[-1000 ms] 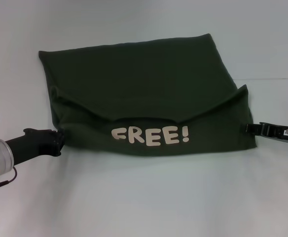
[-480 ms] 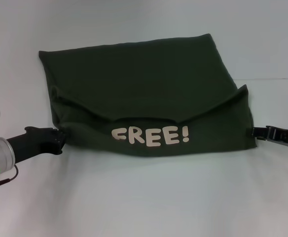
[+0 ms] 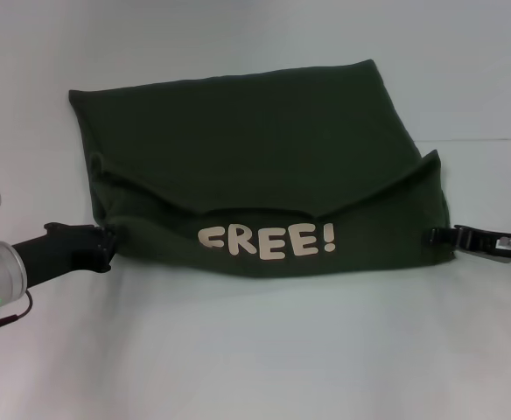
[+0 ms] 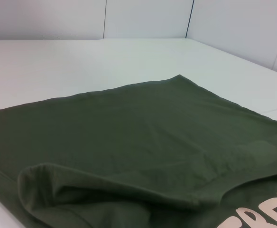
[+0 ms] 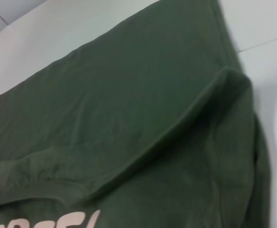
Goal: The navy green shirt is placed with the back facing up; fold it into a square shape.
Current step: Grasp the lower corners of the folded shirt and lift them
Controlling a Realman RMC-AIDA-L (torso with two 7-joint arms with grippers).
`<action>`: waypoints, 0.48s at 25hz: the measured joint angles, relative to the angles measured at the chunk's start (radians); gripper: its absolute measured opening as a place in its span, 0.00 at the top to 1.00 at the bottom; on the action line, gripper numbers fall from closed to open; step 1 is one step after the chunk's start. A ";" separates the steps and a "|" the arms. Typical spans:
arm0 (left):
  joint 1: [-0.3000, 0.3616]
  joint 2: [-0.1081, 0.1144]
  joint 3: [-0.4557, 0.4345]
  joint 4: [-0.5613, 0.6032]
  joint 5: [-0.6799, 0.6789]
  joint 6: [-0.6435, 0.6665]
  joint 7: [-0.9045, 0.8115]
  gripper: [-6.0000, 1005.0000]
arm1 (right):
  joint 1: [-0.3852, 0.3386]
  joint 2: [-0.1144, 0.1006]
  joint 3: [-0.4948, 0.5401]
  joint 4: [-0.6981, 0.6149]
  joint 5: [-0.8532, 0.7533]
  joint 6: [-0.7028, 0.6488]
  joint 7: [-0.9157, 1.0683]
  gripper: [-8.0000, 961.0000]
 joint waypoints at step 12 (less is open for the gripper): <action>0.002 0.000 0.000 0.000 0.000 0.000 0.001 0.99 | 0.001 0.016 0.007 -0.002 0.006 -0.002 -0.003 0.68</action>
